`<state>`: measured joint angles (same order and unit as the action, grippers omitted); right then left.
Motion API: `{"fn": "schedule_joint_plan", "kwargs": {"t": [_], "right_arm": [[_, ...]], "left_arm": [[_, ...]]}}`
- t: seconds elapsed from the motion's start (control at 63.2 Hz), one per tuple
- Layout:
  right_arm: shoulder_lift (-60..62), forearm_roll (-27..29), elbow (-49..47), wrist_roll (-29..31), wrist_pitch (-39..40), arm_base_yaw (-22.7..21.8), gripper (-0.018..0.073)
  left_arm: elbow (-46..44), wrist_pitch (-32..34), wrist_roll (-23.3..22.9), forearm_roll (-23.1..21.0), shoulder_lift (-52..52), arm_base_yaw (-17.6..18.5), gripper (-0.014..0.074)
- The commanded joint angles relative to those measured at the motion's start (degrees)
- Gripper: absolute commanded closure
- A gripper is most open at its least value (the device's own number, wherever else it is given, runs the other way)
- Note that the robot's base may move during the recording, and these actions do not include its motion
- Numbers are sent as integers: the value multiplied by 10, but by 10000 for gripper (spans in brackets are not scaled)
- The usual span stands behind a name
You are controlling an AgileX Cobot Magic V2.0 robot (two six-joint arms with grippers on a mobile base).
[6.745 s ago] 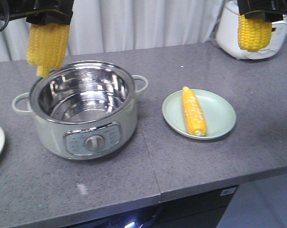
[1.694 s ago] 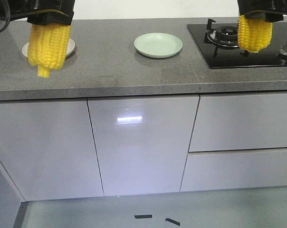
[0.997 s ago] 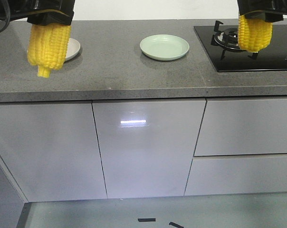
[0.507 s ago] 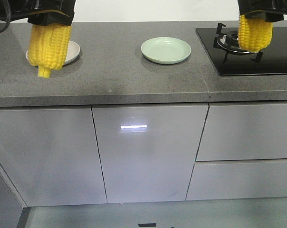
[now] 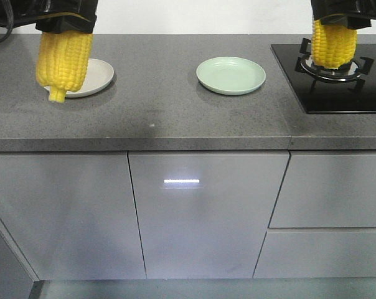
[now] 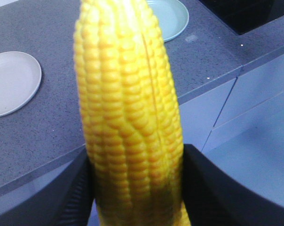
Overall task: Distribute corn equally
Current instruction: 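Drive forward and line up the base with the two empty plates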
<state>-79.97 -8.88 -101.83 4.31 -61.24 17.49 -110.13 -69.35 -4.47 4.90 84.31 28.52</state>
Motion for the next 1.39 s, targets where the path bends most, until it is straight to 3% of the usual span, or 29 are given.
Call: {"fn": "schedule_joint_plan", "kwargs": {"t": [0.0,1.377], "right_arm": [[18,-8,-16,0,41,-4,565],[18,-8,-16,0,41,-4,565]], "left_arm": [[-16,36,-5,1,-18,2,604],[-16,36,-5,1,-18,2,604]]}}
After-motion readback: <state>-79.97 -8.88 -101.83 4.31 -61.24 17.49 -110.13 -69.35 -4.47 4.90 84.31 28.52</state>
